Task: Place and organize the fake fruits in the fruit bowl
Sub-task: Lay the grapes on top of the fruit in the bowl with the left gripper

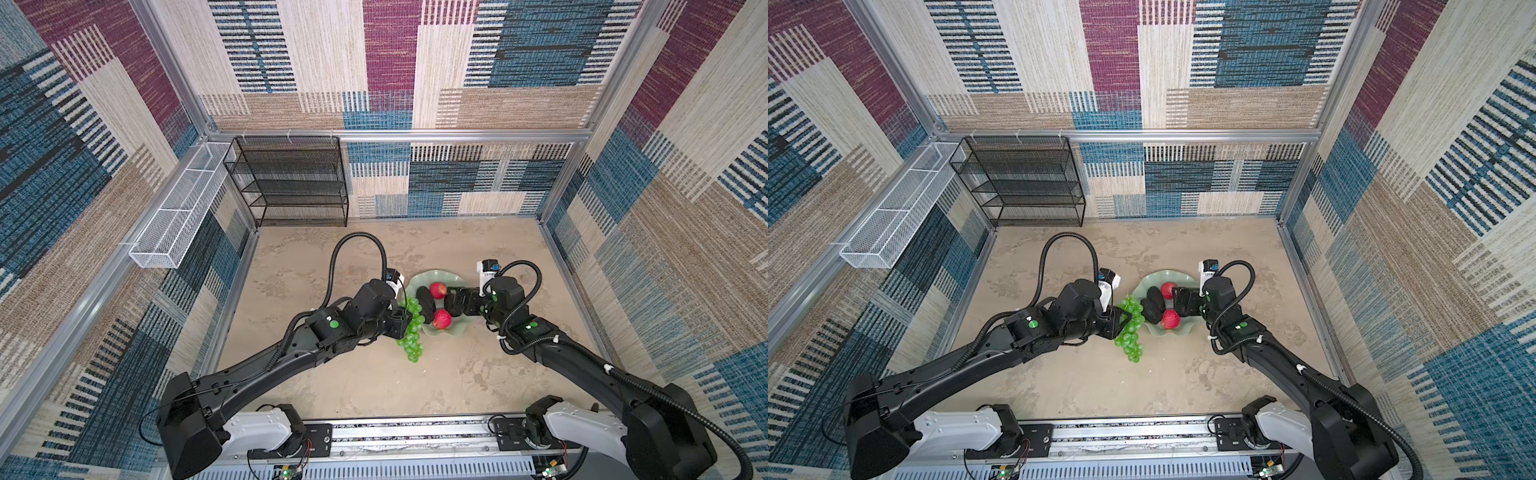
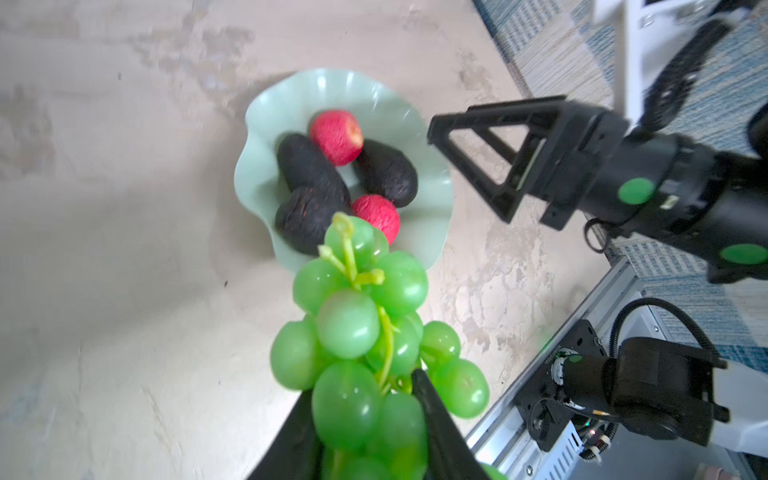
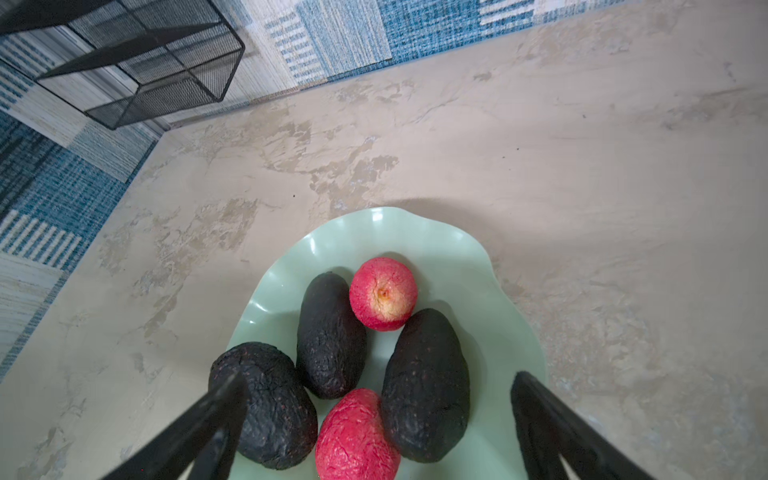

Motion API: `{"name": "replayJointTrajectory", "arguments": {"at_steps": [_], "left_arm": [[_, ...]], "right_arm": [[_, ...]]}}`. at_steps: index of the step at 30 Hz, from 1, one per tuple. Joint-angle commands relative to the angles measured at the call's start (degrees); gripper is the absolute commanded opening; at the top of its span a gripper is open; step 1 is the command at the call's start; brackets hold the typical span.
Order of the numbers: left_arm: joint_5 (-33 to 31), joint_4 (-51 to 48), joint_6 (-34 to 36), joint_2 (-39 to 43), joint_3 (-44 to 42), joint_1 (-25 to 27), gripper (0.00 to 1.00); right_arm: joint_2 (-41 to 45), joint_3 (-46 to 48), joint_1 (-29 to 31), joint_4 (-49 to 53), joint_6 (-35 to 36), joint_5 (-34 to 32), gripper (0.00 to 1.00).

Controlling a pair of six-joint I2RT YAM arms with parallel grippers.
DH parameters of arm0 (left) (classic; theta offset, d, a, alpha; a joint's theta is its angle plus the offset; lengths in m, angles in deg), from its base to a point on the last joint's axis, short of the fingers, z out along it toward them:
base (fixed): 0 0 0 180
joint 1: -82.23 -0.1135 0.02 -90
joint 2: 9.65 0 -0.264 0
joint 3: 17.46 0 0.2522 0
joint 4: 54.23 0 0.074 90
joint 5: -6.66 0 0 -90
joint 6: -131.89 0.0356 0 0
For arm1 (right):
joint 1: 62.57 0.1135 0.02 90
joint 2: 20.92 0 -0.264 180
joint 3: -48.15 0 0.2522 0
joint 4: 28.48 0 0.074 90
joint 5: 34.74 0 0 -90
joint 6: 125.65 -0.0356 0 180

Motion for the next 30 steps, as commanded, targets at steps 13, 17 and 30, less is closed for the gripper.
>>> {"name": "replayJointTrajectory", "arguments": {"at_steps": [13,17,30], "left_arm": [[9.9,7.5,10.6,-29.4,21.3,-3.8,0.35],[12.1,7.8,9.4,-36.7,25.4,-5.5,0.37],[3.2,12.6,10.1,-31.4,21.5,-7.9,0.99]], "right_arm": [[11.4,4.7,-7.7,0.7,-3.5,1.7,1.0],[11.0,4.7,-8.1,0.7,-3.1,1.7,1.0],[7.4,3.7,-8.9,-3.1,-1.1,1.3,1.0]]}}
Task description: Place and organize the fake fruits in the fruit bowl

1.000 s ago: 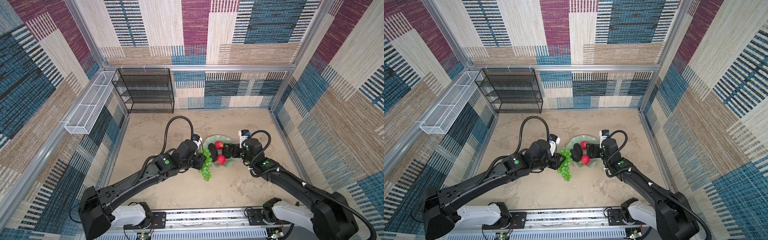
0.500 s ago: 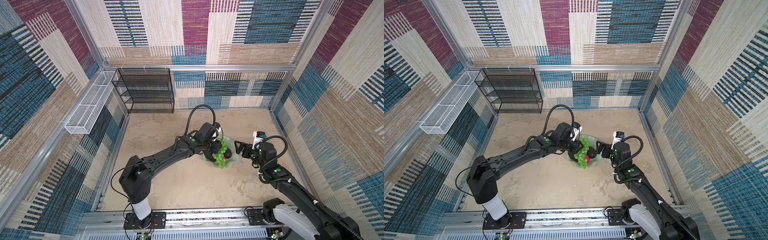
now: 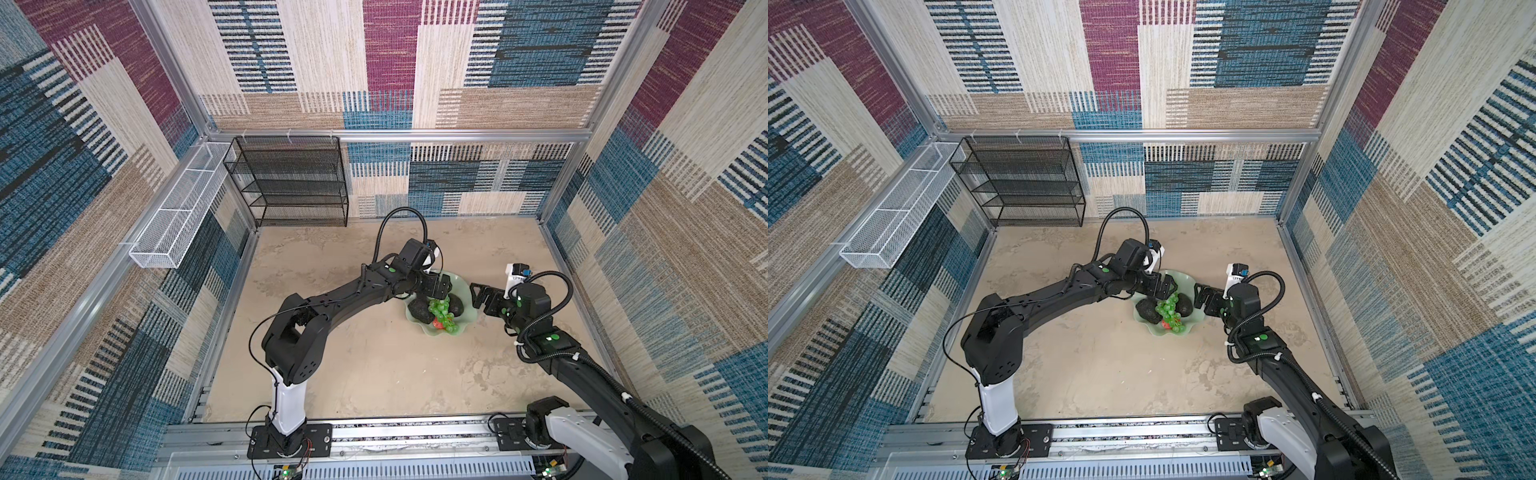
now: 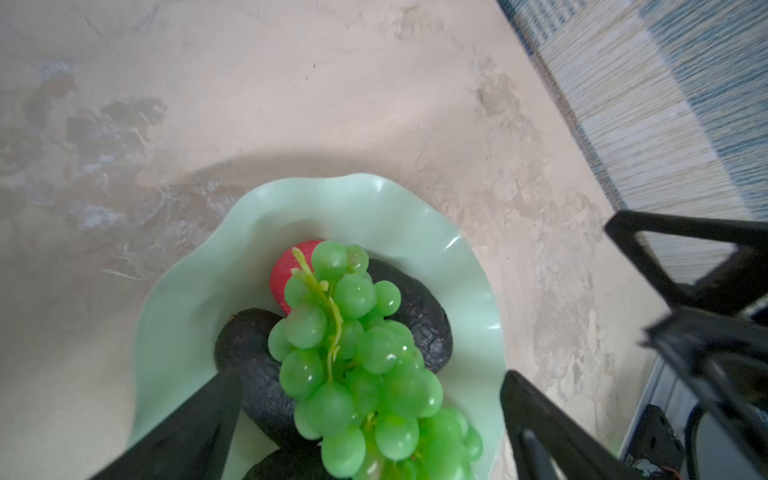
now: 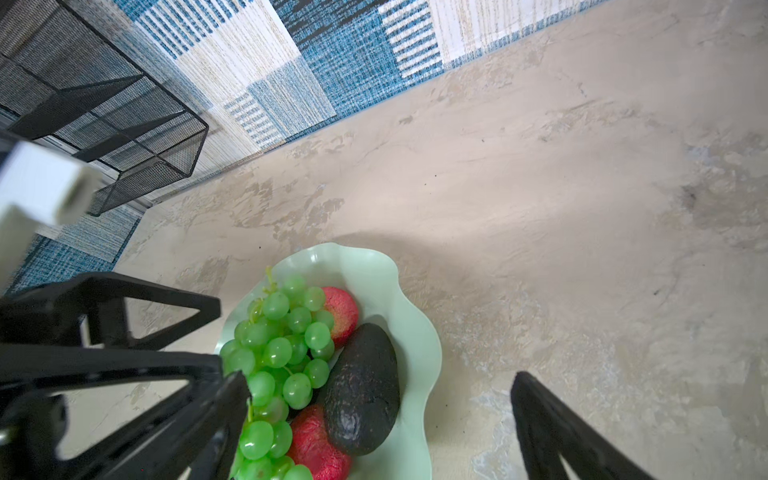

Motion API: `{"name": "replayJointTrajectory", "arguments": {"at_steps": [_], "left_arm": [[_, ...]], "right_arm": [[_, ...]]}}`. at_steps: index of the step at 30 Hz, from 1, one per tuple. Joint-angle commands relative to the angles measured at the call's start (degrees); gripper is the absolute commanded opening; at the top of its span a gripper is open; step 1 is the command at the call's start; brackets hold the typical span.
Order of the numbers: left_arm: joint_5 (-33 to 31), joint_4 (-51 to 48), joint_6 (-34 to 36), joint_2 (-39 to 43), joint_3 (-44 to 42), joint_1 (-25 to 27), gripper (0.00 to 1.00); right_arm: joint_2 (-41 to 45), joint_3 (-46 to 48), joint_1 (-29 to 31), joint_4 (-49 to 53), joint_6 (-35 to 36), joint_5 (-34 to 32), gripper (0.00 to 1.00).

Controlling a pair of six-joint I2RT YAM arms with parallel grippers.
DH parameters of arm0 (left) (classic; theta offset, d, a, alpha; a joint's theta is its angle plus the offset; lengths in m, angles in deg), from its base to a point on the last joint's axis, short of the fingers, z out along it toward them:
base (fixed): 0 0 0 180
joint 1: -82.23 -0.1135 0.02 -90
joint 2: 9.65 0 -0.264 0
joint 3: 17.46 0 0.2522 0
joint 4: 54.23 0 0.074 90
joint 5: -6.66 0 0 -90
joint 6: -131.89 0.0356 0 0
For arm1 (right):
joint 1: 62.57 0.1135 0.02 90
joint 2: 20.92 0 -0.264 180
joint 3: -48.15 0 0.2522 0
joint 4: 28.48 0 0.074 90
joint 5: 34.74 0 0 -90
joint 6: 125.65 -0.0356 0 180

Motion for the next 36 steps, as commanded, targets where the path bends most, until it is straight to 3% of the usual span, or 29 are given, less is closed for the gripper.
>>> {"name": "replayJointTrajectory", "arguments": {"at_steps": [1,5,9,13,18,22,26,29,32,34,36], "left_arm": [[-9.6,5.5,3.1,6.0,-3.4,-0.4,0.99],[-22.3,14.1,9.1,20.7,-17.1,-1.1,0.99],[-38.7,23.7,16.8,36.6,-35.2,-3.3,0.99],[-43.3,22.7,13.5,47.3,-48.5,-12.4,0.99],[-51.9,48.7,13.1,53.4,-70.5,-19.5,0.99],[-51.4,56.8,15.0,53.1,-73.5,-22.8,0.99],[-52.4,53.0,22.5,46.1,-69.9,-25.1,0.99],[-48.7,61.6,23.8,38.4,-71.6,-27.9,0.99],[-41.1,67.6,21.8,34.7,-71.9,-32.5,1.0],[-35.2,67.4,20.5,32.6,-70.3,-36.0,1.0],[-31.6,60.2,18.5,32.5,-67.1,-38.4,1.0]], "right_arm": [[-0.8,-0.7,-0.1,-4.3,1.4,-0.7,1.0],[-2.7,-0.8,-0.2,-8.5,3.4,-2.7,1.0],[-5.2,-0.2,-0.3,-13.3,5.1,-9.2,1.0],[-7.2,1.9,-0.9,-20.7,9.4,-17.1,1.0],[-8.8,11.2,-1.8,-41.0,17.4,-27.1,1.0],[-13.2,13.9,-4.6,-46.9,19.5,-27.5,1.0],[-18.2,16.6,-5.3,-53.9,20.7,-26.3,1.0],[-19.2,17.7,-6.1,-59.1,22.4,-24.2,1.0],[-21.0,18.2,-7.0,-63.8,24.0,-22.1,1.0],[-22.9,18.2,-7.4,-67.1,26.1,-21.1,1.0],[-25.0,18.1,-8.4,-69.8,26.9,-19.5,1.0]]}}
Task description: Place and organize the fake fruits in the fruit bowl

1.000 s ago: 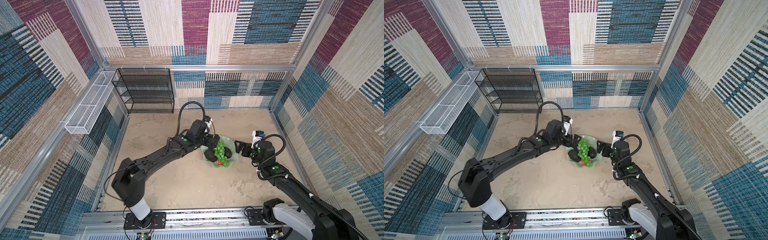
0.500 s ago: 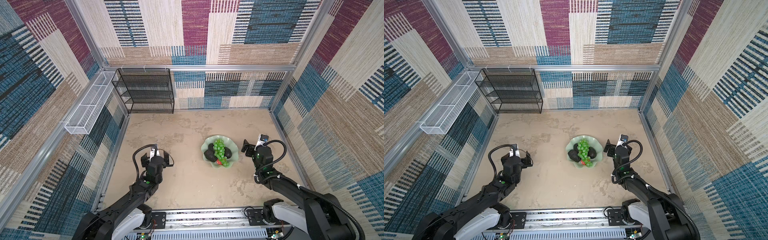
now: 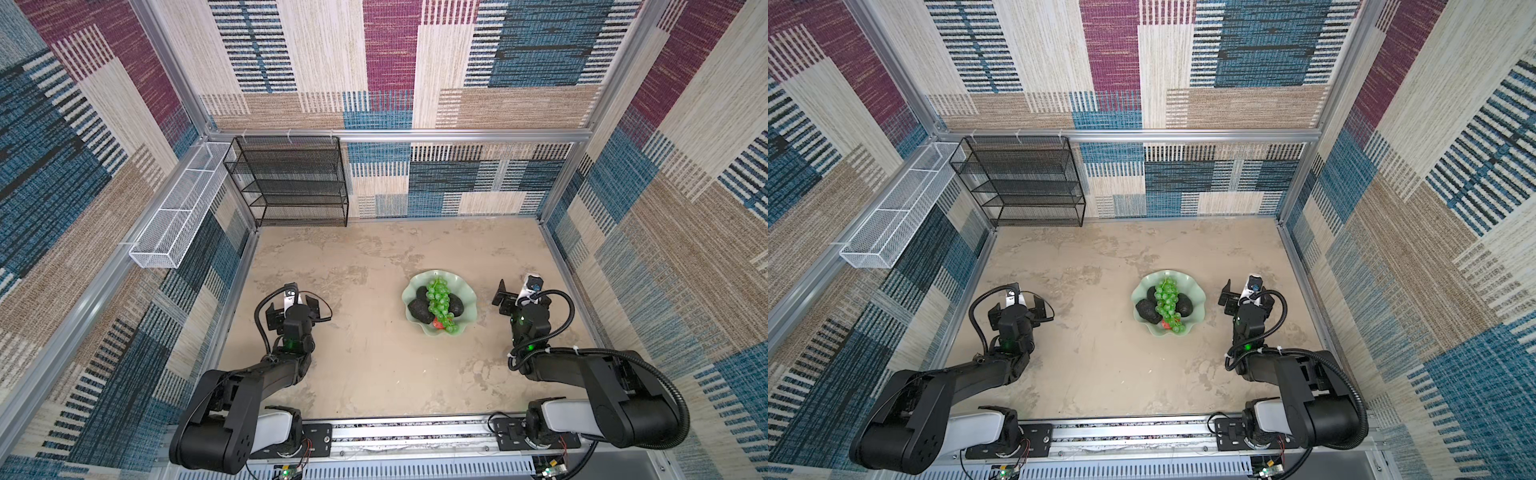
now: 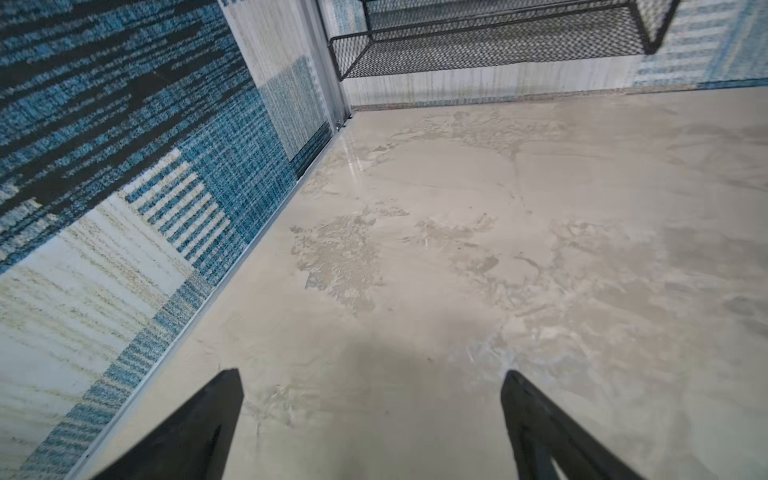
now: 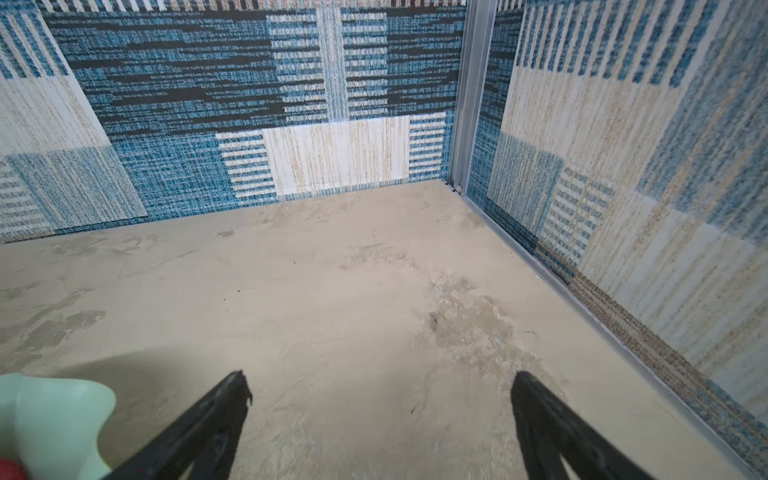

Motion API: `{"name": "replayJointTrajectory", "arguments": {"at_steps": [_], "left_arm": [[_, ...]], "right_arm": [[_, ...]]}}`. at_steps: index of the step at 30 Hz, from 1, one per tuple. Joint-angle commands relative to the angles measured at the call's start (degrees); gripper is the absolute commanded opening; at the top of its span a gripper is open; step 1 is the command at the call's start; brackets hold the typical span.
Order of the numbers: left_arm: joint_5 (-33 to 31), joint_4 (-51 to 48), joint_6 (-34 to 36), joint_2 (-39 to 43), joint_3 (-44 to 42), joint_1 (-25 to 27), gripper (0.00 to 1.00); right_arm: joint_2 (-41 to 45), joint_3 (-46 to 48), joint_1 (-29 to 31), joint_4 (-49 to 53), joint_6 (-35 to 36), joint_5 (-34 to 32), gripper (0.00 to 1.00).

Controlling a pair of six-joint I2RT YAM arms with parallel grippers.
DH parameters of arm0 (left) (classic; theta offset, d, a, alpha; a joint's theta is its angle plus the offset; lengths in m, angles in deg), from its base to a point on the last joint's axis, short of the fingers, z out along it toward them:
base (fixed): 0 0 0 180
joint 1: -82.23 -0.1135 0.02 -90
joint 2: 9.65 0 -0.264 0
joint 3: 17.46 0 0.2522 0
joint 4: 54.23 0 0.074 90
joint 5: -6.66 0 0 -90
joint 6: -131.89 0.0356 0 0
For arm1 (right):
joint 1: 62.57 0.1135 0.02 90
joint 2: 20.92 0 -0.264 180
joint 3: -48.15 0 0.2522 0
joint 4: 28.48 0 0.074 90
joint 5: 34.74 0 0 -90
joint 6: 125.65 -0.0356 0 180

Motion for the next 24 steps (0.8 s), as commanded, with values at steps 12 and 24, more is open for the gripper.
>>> {"name": "replayJointTrajectory", "arguments": {"at_steps": [12,24], "left_arm": [[18.0,8.2,-1.9,-13.5,5.9,-7.1,1.0],[22.3,4.9,-0.2,-13.6,7.8,-6.9,1.0]], "right_arm": [[-7.2,-1.9,-3.5,-10.1,2.4,9.4,1.0],[-8.0,-4.1,-5.6,-6.8,1.3,13.7,1.0]]}}
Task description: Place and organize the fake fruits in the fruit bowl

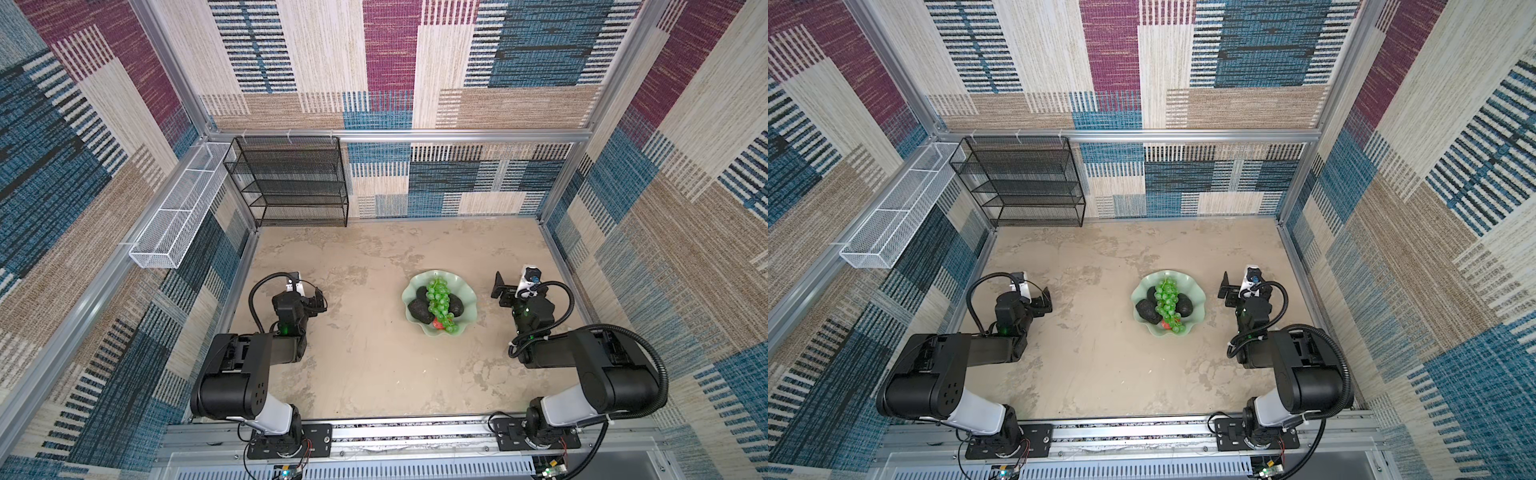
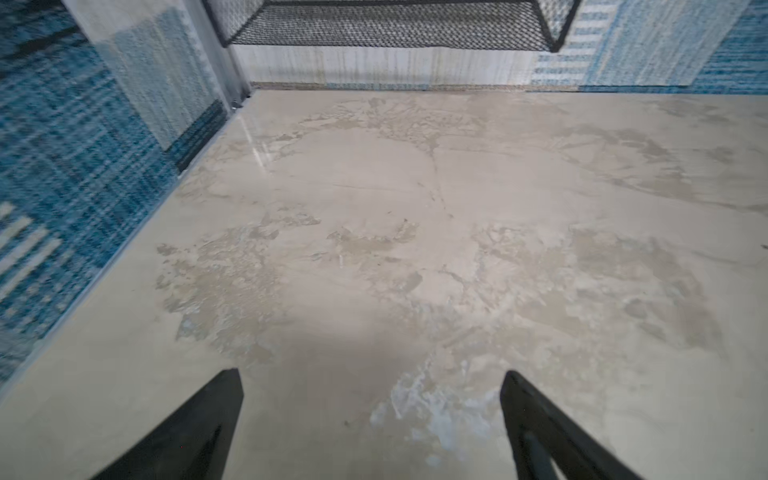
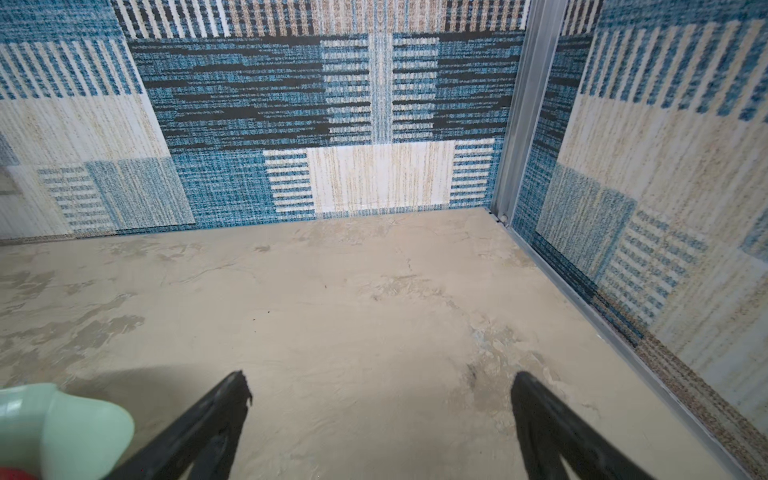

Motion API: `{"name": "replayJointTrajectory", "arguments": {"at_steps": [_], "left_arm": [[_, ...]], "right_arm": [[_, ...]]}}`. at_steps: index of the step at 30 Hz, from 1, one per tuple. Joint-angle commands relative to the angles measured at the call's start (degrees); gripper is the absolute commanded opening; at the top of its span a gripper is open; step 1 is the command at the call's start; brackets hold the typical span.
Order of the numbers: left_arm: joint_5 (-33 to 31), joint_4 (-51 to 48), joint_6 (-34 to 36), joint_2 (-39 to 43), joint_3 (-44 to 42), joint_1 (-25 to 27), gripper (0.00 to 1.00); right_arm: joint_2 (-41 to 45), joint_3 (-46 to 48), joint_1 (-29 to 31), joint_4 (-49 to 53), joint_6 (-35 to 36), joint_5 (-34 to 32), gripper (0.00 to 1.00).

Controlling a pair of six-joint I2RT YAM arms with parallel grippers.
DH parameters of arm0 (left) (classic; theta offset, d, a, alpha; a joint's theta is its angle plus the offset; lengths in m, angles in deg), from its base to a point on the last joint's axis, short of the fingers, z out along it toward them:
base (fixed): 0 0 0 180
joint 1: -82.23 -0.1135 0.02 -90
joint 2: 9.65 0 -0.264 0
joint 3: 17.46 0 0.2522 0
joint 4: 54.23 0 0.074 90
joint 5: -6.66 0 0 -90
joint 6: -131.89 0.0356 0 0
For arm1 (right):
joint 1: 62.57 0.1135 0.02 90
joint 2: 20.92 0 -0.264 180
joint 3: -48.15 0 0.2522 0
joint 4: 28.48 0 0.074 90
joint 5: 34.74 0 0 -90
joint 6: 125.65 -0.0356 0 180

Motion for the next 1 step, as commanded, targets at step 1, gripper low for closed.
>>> {"name": "replayJointTrajectory", "arguments": {"at_steps": [1], "left_arm": [[0.8,1.4,0.9,-0.4,0.7,-0.8,1.0]], "right_arm": [[-0.1,-0.1,0.0,-0.5,-0.3,0.6,1.0]]}}
